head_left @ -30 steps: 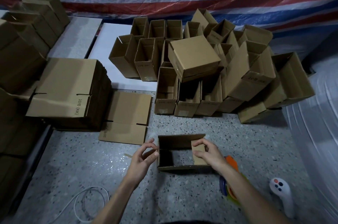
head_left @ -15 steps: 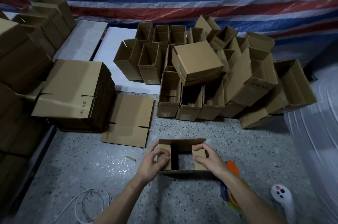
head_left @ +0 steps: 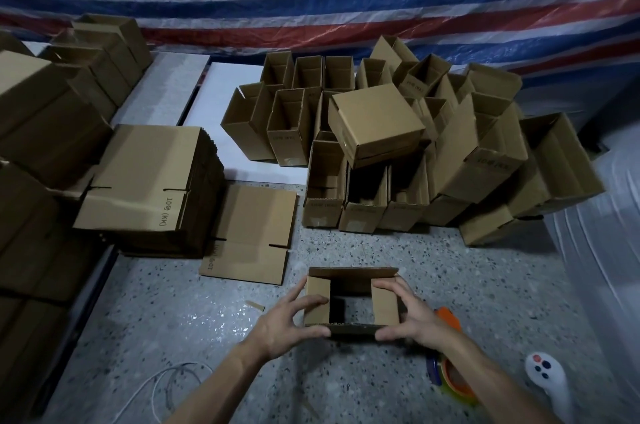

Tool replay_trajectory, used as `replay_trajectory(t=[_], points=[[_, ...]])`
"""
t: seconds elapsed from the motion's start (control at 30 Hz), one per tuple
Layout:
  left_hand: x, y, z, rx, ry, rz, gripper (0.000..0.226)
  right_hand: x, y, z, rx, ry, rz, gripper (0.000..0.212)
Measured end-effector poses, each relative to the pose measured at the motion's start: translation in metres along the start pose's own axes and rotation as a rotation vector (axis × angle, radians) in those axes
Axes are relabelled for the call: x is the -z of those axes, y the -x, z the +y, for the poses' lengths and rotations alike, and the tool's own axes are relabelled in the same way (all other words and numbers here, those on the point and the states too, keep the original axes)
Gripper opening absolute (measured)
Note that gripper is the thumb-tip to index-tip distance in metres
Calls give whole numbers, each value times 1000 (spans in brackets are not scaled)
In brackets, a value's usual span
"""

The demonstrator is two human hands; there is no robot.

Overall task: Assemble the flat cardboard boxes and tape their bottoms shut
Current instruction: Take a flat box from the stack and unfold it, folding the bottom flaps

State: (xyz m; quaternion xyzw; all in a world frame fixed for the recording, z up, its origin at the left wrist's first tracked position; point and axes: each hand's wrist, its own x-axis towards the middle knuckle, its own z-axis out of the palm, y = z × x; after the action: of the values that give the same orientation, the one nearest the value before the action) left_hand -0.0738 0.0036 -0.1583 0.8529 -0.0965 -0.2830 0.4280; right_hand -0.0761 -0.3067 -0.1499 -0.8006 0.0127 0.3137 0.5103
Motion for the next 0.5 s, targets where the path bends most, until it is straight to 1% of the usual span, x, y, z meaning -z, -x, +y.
replay_trajectory(t=[0.23, 0.27, 0.33, 0.37, 0.4, 0.43, 0.5], points=[[-13, 0, -1, 19, 52, 84, 62, -1, -2, 4, -42, 14, 79, 82], [-15, -1, 0, 32, 94, 100, 56, -2, -2, 4, -31, 10, 108, 78], [-19, -6, 5, 56, 212, 159, 36, -7, -5, 4, 19, 4, 206, 66], [-23, -10, 7, 72, 242, 206, 26, -11, -6, 5, 38, 2, 270, 60], [-26, -15, 10, 93, 235, 261, 23, -16, -8, 6, 39, 6, 341, 54], [-29, -19, 12, 126, 221, 307, 29, -22, -9, 7, 25, 17, 410, 51], [-31, -23, 15, 251, 253, 360, 51, -31, -12, 9, 5, 24, 509, 59]])
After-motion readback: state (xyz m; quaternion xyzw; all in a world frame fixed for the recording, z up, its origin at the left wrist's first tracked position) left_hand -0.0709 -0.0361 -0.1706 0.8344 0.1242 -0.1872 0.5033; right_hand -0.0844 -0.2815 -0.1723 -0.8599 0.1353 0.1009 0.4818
